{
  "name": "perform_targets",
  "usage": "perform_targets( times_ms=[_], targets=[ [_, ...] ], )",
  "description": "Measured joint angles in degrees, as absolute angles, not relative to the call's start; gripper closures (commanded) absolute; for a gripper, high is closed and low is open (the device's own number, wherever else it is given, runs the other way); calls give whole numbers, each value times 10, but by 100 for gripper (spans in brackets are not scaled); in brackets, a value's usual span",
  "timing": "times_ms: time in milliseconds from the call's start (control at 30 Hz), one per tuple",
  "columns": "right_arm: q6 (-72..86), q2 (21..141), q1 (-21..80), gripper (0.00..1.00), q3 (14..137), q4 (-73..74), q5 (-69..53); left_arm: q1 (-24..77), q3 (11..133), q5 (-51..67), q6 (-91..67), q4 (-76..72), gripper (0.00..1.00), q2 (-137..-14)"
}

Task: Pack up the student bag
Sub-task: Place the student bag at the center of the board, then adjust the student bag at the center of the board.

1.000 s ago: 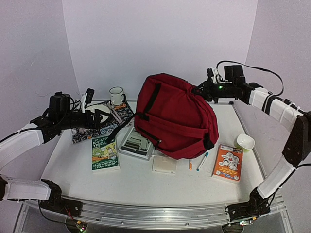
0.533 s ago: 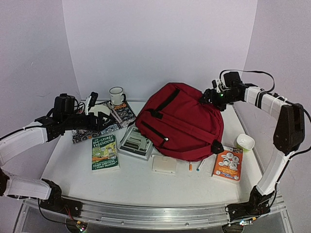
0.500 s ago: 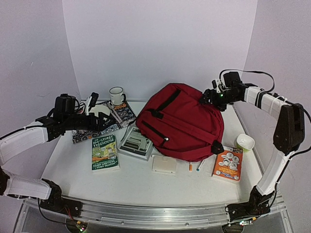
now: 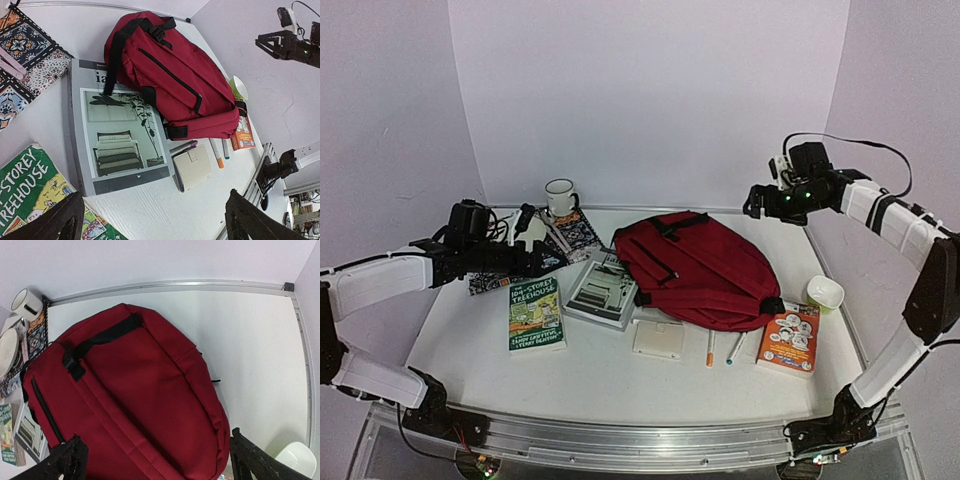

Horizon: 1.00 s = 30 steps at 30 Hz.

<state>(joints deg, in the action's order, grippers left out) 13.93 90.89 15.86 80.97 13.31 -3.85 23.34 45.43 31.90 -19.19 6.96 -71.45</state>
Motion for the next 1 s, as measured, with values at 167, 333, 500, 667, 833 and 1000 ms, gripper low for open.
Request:
perform_targets(
  times_ms=[167,333,500,667,833,1000],
  targets=[
    [102,886,261,2,753,132,-28,236,459,320,-196,69,1,-724],
    [70,896,343,2,711,132,-30,239,461,324,-197,69,2,-734],
    [43,939,409,2,712,109,9,248,462,324,-198,69,2,-742],
    [9,1012,471,2,718,90,92,255,462,323,-198,69,2,-750],
    [-20,1061,502,2,719,84,165,261,462,316,-198,69,3,-751],
    [-53,1083,509,16,719,76,235,273,462,309,-198,69,3,-759]
  ],
)
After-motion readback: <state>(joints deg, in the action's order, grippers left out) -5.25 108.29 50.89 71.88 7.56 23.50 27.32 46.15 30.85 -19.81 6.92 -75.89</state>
